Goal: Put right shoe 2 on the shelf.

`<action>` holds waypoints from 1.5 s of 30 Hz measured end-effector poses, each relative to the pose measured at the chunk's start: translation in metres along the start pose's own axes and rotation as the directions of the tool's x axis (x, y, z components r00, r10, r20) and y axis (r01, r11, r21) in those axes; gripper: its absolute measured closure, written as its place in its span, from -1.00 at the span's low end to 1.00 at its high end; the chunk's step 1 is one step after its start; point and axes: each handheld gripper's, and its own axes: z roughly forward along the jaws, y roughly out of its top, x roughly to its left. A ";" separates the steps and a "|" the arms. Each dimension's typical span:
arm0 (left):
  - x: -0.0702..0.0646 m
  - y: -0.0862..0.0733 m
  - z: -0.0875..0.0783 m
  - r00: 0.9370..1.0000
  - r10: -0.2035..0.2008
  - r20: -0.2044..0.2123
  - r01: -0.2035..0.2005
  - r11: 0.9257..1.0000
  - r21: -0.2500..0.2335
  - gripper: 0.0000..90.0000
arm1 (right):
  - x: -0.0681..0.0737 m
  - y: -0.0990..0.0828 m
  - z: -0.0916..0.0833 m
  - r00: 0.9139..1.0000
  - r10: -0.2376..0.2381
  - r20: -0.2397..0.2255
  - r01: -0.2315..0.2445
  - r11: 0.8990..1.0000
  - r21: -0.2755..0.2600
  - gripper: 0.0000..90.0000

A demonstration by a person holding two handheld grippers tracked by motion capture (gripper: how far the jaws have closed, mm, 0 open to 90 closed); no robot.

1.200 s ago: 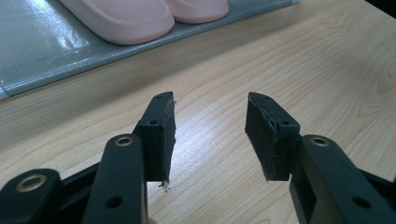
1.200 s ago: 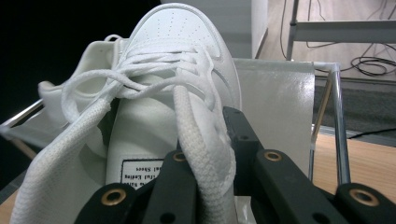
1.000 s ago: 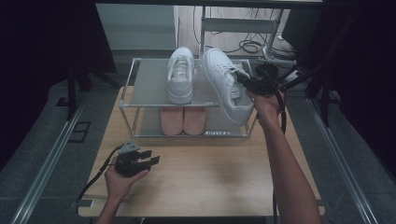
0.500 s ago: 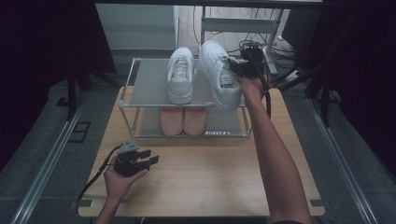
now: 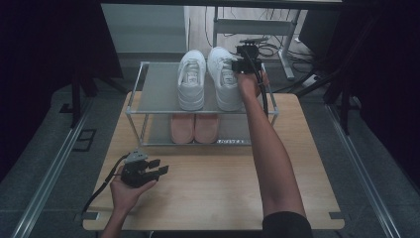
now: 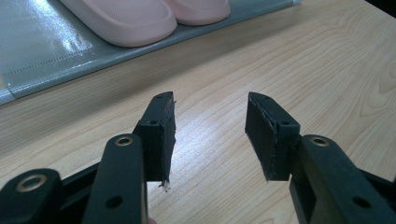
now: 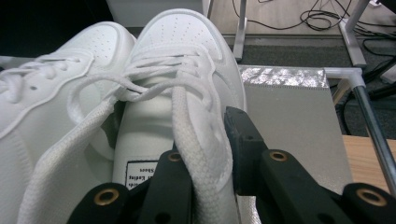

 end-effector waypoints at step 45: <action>-0.005 -0.002 0.001 1.000 -0.002 0.001 0.002 1.000 0.018 0.18 | -0.054 -0.100 -0.043 0.962 -0.179 -0.205 0.175 0.984 -0.039 0.99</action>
